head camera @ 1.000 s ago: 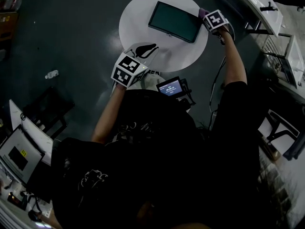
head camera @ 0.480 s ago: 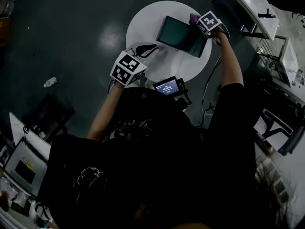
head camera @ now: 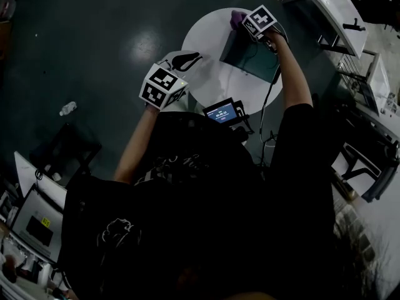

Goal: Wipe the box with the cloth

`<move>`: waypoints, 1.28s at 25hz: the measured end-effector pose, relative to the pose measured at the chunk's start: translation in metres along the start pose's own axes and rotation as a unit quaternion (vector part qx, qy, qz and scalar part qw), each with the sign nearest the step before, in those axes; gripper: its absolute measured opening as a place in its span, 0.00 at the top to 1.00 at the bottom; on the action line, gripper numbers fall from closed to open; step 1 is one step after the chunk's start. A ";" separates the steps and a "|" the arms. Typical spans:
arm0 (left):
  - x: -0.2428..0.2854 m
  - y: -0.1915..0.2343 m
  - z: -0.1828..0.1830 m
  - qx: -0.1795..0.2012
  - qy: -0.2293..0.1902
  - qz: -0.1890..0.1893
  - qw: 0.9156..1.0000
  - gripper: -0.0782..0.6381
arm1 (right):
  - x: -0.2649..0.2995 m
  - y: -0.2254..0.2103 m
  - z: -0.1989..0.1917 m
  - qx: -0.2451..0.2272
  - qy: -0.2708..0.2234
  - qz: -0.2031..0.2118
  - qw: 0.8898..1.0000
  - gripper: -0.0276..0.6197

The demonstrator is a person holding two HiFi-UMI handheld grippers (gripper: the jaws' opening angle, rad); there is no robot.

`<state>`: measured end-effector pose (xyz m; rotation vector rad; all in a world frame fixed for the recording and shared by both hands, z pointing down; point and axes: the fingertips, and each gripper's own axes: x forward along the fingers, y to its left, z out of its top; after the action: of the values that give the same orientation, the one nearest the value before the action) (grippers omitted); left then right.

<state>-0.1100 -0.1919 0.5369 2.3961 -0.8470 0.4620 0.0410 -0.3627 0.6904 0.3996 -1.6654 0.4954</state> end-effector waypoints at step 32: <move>-0.046 0.061 0.002 -0.023 -0.038 0.035 0.998 0.84 | 0.013 0.090 0.049 -0.072 0.015 -0.014 0.997 0.78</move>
<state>-0.1840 -0.2114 0.5366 2.3605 -0.9672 0.3755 -0.0494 -0.3130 0.6886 0.3070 -1.6529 0.3569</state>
